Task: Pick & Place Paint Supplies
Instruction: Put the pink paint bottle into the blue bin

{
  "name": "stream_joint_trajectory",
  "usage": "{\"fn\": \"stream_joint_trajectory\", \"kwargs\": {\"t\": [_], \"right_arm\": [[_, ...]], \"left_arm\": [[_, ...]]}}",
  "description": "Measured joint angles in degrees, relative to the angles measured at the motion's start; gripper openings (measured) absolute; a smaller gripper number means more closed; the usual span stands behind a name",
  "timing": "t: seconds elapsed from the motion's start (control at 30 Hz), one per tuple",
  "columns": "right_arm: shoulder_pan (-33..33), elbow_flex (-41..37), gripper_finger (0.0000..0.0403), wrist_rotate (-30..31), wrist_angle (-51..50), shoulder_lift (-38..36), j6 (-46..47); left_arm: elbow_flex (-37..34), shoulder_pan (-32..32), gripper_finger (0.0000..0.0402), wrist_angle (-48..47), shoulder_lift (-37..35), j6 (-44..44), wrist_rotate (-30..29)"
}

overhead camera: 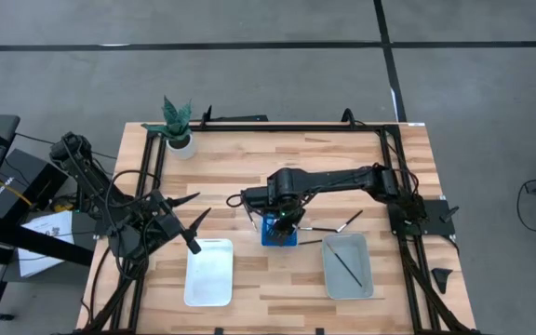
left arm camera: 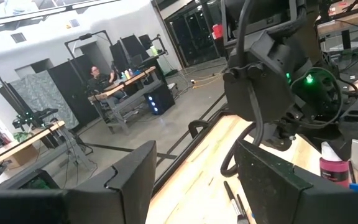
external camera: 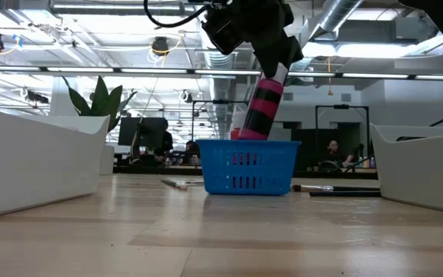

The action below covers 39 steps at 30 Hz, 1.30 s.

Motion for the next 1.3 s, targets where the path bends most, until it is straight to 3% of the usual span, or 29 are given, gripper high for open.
{"fn": "stream_joint_trajectory", "kwargs": {"t": [1.3], "right_arm": [[-0.1,0.0,0.0111,-0.2,0.3,5.4,-3.9]], "left_arm": [[0.0,0.0,0.0209,0.0,0.0,-0.2,0.0]]}}
